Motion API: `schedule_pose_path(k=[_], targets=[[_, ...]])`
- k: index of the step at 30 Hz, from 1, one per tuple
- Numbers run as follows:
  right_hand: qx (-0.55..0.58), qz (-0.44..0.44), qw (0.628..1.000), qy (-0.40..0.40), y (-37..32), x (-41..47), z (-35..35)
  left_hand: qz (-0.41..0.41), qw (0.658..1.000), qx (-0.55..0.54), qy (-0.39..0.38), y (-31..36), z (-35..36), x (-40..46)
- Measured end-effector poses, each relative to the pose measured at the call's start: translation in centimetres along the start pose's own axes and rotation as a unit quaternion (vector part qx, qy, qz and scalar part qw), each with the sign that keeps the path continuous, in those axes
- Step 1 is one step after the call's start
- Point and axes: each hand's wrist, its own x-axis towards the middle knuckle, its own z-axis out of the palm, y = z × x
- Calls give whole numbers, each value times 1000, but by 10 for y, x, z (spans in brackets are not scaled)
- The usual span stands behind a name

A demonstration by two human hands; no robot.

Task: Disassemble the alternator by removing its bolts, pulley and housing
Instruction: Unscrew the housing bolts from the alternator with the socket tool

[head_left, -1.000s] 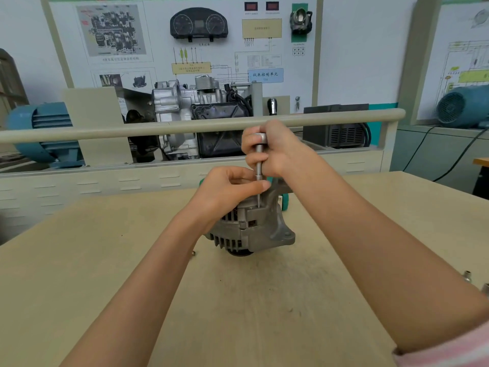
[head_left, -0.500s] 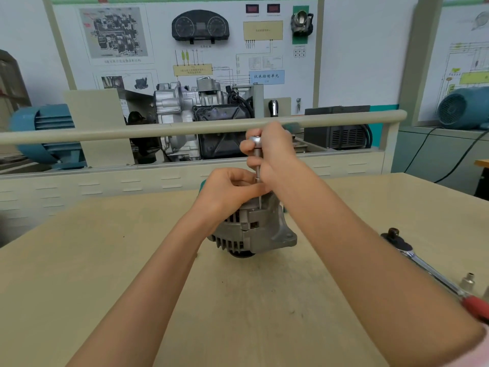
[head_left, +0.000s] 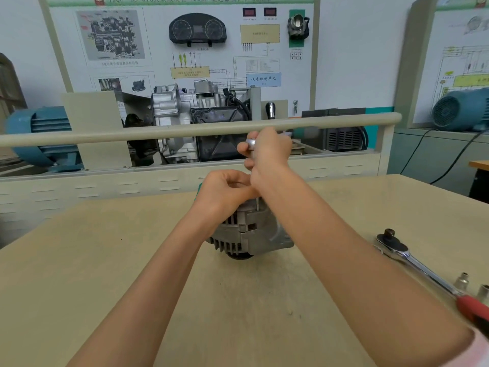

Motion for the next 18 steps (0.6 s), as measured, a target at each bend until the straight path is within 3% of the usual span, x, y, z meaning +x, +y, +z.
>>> schedule_pose_path(k=[2, 5, 8, 9, 11, 13, 14, 16, 18], targets=[[-30, 114, 988, -98, -11, 9, -5, -4, 1000, -13, -25, 1, -3, -1], [-11, 263, 925, -275, -22, 23, -15, -5, 999, -19, -45, 1, -4, 0], [5, 298, 891, -342, -22, 25, -23, -2, 999, -21, -24, 0, -3, 0], [21, 292, 899, -327, -21, 23, -22, -4, 1000, -18, -17, -1, -2, 1], [54, 221, 950, -213, -15, 15, -16, -6, 1000, -12, -7, -2, 1, 2], [66, 57, 996, -31, -5, 10, -11, 2, 1000, 4, -1, -2, 3, 4], [68, -7, 997, 26, -2, 8, -9, 7, 1000, 15, 0, -1, 4, 5], [59, -16, 998, 32, -1, 6, -8, 7, 1000, 22, -4, -1, 3, 5], [16, 45, 999, -14, -4, 4, -7, 0, 1000, 18, -8, -1, 1, 5]])
